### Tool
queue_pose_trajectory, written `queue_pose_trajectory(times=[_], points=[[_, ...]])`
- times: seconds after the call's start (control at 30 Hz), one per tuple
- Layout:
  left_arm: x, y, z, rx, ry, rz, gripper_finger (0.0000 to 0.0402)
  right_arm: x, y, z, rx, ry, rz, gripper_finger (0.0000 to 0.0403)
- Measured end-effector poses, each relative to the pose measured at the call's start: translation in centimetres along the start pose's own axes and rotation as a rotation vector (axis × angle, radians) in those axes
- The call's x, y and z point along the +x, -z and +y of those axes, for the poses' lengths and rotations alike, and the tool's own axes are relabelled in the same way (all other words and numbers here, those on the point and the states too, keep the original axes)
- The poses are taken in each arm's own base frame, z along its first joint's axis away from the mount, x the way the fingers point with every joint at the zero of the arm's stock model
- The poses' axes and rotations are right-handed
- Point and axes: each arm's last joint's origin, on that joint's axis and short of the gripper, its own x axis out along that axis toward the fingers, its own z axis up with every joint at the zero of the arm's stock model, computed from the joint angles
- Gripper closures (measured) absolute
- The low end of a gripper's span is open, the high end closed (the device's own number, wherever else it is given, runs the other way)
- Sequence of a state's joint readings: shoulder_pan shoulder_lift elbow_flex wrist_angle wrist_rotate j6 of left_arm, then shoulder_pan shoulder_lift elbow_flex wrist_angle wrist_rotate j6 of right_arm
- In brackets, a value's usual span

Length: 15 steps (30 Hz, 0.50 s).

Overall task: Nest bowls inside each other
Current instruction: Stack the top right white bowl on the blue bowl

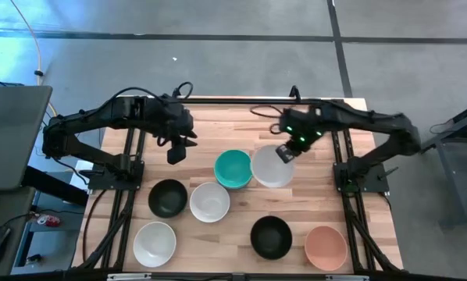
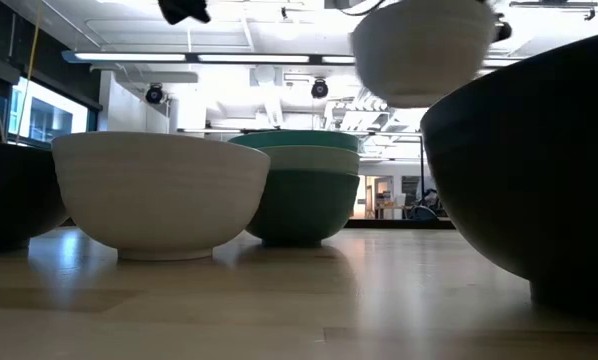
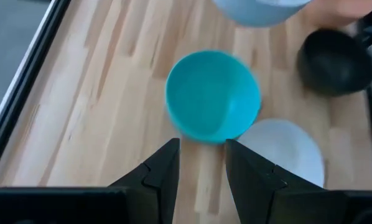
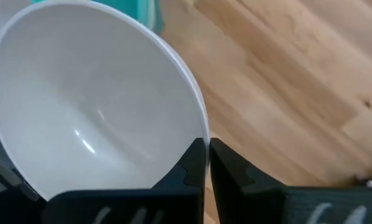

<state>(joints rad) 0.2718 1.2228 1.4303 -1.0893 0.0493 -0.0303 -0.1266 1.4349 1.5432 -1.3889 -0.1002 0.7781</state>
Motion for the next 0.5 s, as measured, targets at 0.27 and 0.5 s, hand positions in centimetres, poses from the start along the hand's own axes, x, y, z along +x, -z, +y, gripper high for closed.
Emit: queue_pose_trajectory(times=[0.27,0.5], points=[[-2.0,1.6,0.3,-0.009,-0.112,0.037,0.0284,1.3,-6.0,3.5,-0.079,-0.014,0.007,0.0403],[-6.2,3.9,0.4,-0.021,-0.198,-0.048,0.0284,4.4,-9.5,6.3,-0.133,-0.018,0.062,0.0403]])
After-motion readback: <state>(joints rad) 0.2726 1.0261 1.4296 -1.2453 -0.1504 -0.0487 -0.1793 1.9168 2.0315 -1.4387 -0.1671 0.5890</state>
